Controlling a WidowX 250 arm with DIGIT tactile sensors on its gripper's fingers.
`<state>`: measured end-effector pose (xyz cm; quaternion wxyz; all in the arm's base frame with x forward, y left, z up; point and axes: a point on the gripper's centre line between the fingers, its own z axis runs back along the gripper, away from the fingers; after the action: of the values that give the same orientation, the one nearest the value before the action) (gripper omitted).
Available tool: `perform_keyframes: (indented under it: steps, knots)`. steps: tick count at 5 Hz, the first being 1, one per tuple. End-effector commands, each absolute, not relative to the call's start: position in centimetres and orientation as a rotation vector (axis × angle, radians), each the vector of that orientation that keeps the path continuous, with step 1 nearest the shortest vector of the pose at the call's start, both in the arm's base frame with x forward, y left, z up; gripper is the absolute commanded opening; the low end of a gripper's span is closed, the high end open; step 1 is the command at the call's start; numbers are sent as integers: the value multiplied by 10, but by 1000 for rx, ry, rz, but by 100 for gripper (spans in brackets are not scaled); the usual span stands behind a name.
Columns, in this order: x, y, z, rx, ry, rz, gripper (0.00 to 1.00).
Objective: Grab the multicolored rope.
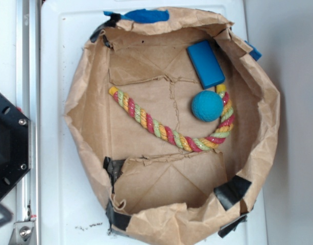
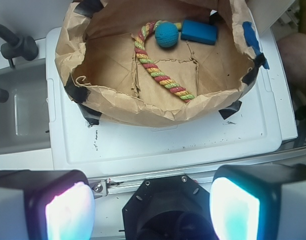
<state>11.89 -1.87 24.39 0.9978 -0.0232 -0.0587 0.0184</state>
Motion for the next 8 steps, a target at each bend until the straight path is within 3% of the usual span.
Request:
perform_keyframes:
  steps: [1,2,4,6,7,8]
  knots:
    - [119,-19,244,-46,-117,37,100]
    - [156,-17,237,-56,-100,-91,100]
    - [203,-12,244,-71,-106,-227,100]
    - [203,-12,244,-71,-106,-227,100]
    - [215,-11,208,-119,-101,-265,100]
    - [232,-15,163,-61,-99,-278,100]
